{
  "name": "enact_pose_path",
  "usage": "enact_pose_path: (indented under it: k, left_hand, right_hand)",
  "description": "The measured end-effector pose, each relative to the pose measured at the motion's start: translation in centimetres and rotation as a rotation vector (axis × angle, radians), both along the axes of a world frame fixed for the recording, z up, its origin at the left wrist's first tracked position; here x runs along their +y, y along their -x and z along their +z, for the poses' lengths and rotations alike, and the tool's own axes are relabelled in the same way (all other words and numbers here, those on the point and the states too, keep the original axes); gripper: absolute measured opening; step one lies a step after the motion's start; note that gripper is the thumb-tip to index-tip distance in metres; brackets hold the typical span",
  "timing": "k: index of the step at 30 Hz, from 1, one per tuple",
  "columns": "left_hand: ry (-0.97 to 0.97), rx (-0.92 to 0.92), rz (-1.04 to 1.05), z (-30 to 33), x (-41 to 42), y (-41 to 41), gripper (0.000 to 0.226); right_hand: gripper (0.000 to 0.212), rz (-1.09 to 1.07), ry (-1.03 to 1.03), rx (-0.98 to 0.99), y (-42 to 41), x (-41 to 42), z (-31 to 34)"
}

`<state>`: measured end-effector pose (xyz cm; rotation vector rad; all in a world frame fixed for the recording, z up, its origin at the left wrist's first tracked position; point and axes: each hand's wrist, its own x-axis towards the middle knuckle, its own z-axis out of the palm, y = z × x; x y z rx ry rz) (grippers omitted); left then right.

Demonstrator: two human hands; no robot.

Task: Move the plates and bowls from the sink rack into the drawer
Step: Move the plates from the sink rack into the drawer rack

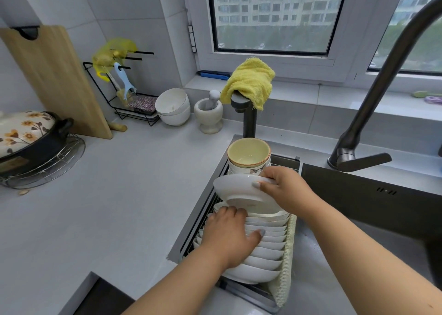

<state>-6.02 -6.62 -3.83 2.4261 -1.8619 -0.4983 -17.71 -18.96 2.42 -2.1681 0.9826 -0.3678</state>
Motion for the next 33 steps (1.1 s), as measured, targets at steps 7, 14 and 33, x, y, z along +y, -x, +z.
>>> enact_pose_path:
  k: [7, 14, 33]
  left_hand:
    - [0.007, 0.039, 0.004, 0.4, 0.2, -0.2, 0.078]
    - [0.111, 0.169, 0.144, 1.7, 2.8, -1.2, 0.057]
    - [0.831, 1.868, 1.281, 11.7, 19.9, -5.9, 0.040]
  right_hand:
    - [0.022, -0.009, -0.006, -0.108, 1.3, 0.8, 2.0]
    - [0.017, 0.046, 0.016, -0.223, 1.6, 2.5, 5.2]
    - [0.013, 0.770, 0.496, -0.328, -6.5, 15.8, 8.2]
